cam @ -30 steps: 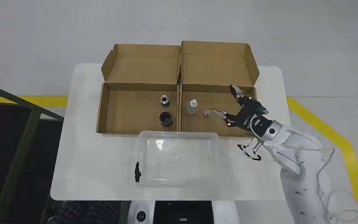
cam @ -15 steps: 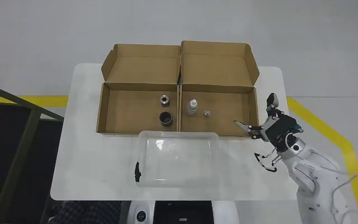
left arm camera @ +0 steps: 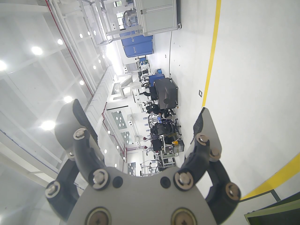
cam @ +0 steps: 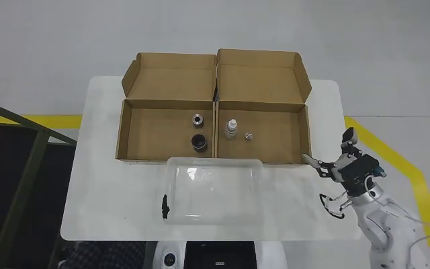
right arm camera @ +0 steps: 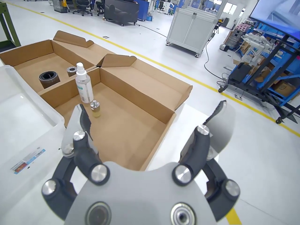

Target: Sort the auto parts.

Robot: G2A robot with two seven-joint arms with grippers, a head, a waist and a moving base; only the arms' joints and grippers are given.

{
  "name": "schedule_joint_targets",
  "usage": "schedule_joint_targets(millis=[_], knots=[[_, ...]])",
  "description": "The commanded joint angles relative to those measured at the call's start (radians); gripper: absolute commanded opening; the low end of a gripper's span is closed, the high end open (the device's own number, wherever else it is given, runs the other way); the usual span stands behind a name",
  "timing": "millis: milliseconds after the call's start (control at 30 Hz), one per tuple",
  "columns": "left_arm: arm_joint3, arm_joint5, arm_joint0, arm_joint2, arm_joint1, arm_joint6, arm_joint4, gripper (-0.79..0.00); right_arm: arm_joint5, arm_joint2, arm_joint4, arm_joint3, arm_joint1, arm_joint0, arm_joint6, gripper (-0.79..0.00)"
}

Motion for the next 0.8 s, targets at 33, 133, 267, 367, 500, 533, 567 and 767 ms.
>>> schedule_joint_targets(millis=[33, 133, 267, 367, 500, 533, 567, 767], knots=[[0.000, 0.000, 0.000, 0.000, 0.000, 0.000, 0.000, 0.000, 0.010, 0.006, 0.008, 0.011, 0.000, -0.014, -0.023, 0.000], [0.000, 0.000, 0.000, 0.000, 0.000, 0.000, 0.000, 0.000, 0.010, 0.006, 0.008, 0.011, 0.000, -0.015, -0.024, 0.000], [0.000, 0.000, 0.000, 0.000, 0.000, 0.000, 0.000, -0.001, 0.010, 0.006, 0.009, 0.011, 0.000, -0.014, -0.023, 0.000], [0.000, 0.000, 0.000, 0.000, 0.000, 0.000, 0.000, -0.001, 0.010, 0.006, 0.008, 0.011, 0.000, -0.014, -0.023, 0.000], [0.000, 0.000, 0.000, 0.000, 0.000, 0.000, 0.000, -0.001, 0.010, 0.006, 0.008, 0.011, 0.000, -0.014, -0.023, 0.000], [0.000, 0.000, 0.000, 0.000, 0.000, 0.000, 0.000, 0.000, 0.010, 0.006, 0.008, 0.011, 0.000, -0.014, -0.023, 0.000], [0.000, 0.000, 0.000, 0.000, 0.000, 0.000, 0.000, 0.000, 0.010, 0.006, 0.008, 0.011, 0.000, -0.014, -0.023, 0.000], [0.000, 0.000, 0.000, 0.000, 0.000, 0.000, 0.000, -0.001, 0.010, 0.006, 0.008, 0.011, 0.000, -0.014, -0.023, 0.000]])
